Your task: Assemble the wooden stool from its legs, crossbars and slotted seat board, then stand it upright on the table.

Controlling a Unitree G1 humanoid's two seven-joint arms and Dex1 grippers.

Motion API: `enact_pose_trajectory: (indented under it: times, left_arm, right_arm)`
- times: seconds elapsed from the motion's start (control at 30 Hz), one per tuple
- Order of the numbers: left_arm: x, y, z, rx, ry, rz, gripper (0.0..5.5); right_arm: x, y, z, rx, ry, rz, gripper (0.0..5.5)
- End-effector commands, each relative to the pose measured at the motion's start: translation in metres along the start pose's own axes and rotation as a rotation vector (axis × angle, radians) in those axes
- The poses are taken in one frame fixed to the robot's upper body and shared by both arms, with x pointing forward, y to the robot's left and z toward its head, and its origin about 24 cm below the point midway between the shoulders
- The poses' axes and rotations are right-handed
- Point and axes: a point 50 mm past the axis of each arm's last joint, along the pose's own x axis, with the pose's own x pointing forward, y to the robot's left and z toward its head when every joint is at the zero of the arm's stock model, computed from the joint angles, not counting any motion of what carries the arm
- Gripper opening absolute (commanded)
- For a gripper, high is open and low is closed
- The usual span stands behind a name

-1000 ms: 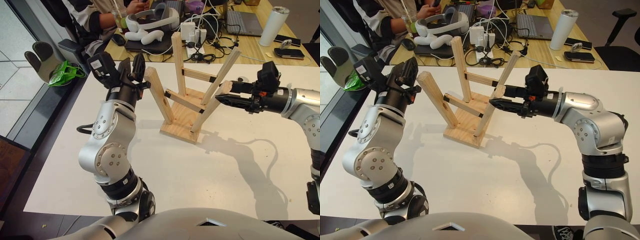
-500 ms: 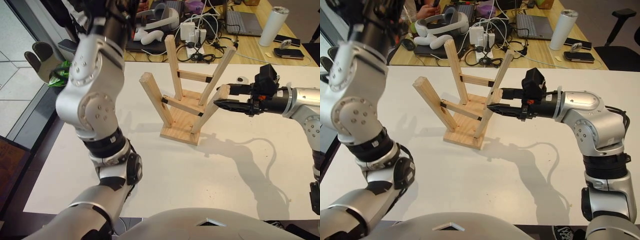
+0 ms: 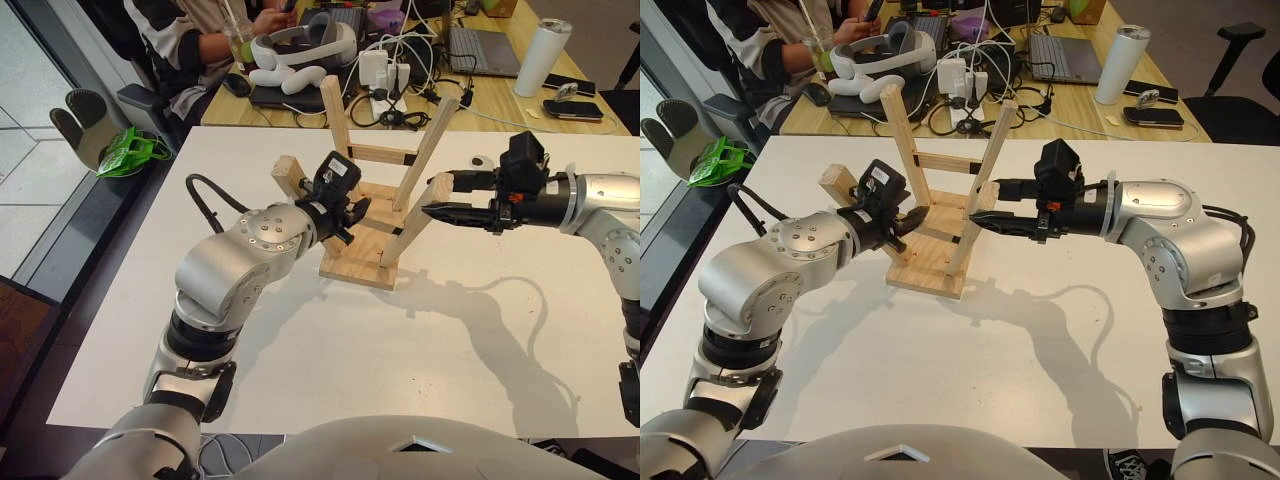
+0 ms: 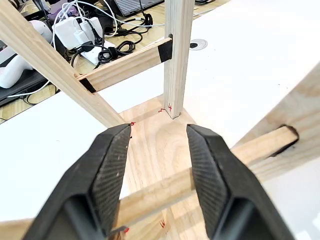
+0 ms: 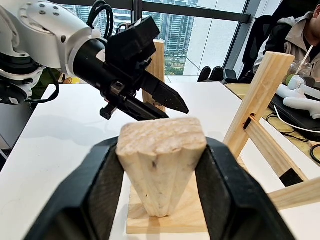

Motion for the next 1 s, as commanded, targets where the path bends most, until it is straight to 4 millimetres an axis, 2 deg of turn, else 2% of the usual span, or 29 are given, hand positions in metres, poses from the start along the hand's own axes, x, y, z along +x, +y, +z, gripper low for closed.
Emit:
enact_pose_trajectory:
  times: [0.03, 0.2, 0.3, 0.37, 0.43, 0.47, 0.5, 0.57, 0.6, 0.67, 0.73, 0.8, 0.87, 0.9, 0.93, 1.0]
  left_arm:
    - [0.001, 0.01, 0.028, -0.104, -0.151, 0.091, 2.07]
    - [-0.007, 0.016, 0.077, -0.273, -0.422, 0.155, 2.07]
    - [-0.006, 0.01, 0.08, -0.293, -0.421, 0.158, 2.07]
    - [0.001, -0.005, 0.064, -0.332, -0.338, 0.122, 2.07]
    - [0.012, -0.043, 0.02, -0.254, -0.067, -0.009, 2.07]
    - [0.011, -0.064, -0.004, -0.118, 0.058, -0.104, 2.07]
    - [0.008, -0.076, -0.026, -0.022, 0.164, -0.146, 2.07]
    - [0.004, -0.083, -0.051, 0.104, 0.277, -0.181, 2.07]
    - [0.005, -0.081, -0.053, 0.112, 0.278, -0.161, 2.07]
    - [0.01, -0.072, -0.043, 0.09, 0.218, -0.099, 2.07]
    - [0.015, -0.057, -0.02, 0.01, 0.089, -0.005, 2.07]
    - [0.014, -0.039, 0.015, -0.108, -0.098, 0.079, 2.07]
    - [0.003, -0.011, 0.059, -0.299, -0.35, 0.215, 2.07]
    - [-0.004, 0.001, 0.073, -0.363, -0.429, 0.283, 2.07]
    - [-0.009, 0.01, 0.08, -0.377, -0.475, 0.354, 2.07]
    - [-0.009, 0.012, 0.079, -0.358, -0.465, 0.424, 2.07]
  right_arm:
    - [0.0, 0.0, -0.018, 0.069, 0.078, -0.013, 2.02]
    - [0.002, 0.0, -0.02, 0.07, 0.08, -0.013, 2.02]
    - [0.005, 0.001, -0.021, 0.066, 0.091, -0.003, 2.02]
    - [0.006, 0.001, -0.021, 0.06, 0.1, 0.0, 2.02]
    - [0.006, 0.001, -0.022, 0.056, 0.107, -0.001, 2.02]
    - [0.006, 0.0, -0.022, 0.056, 0.11, -0.002, 2.02]
    - [0.006, 0.0, -0.022, 0.055, 0.112, -0.004, 2.02]
    - [0.005, -0.001, -0.022, 0.054, 0.116, -0.006, 2.02]
    - [0.005, -0.001, -0.022, 0.054, 0.116, -0.006, 2.02]
    - [0.006, -0.001, -0.023, 0.052, 0.118, -0.006, 2.02]
    - [0.006, -0.002, -0.023, 0.051, 0.118, -0.008, 2.02]
    - [0.006, -0.002, -0.023, 0.049, 0.117, -0.01, 2.02]
    - [0.007, -0.003, -0.022, 0.047, 0.116, -0.012, 2.02]
    - [0.007, -0.003, -0.022, 0.046, 0.116, -0.013, 2.02]
    - [0.007, -0.003, -0.022, 0.046, 0.114, -0.014, 2.02]
    - [0.008, -0.002, -0.022, 0.046, 0.111, -0.012, 2.02]
